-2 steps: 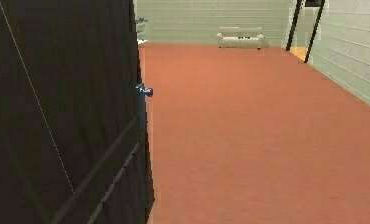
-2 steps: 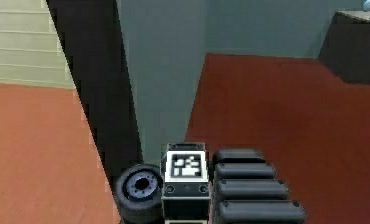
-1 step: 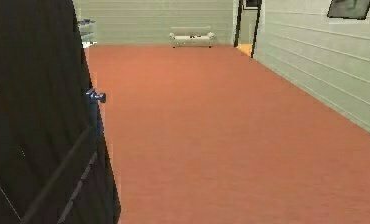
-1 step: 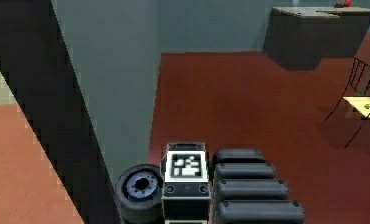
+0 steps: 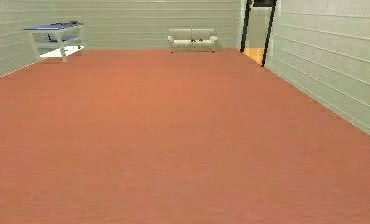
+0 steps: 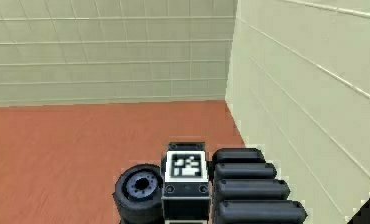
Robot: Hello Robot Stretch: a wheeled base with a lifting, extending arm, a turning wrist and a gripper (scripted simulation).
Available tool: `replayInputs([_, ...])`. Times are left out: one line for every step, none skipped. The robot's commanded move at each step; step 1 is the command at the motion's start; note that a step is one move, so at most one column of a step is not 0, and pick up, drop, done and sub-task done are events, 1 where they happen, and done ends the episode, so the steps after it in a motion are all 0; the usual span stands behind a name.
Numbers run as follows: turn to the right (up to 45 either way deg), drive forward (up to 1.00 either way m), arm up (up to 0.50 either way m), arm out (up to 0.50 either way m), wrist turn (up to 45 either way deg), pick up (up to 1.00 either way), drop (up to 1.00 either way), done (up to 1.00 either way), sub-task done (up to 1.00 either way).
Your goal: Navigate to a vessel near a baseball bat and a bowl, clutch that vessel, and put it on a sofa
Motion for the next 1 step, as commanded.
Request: replayInputs([0.0,1.00,0.00,0.00,0.0,0.00,0.00,0.00,0.00])
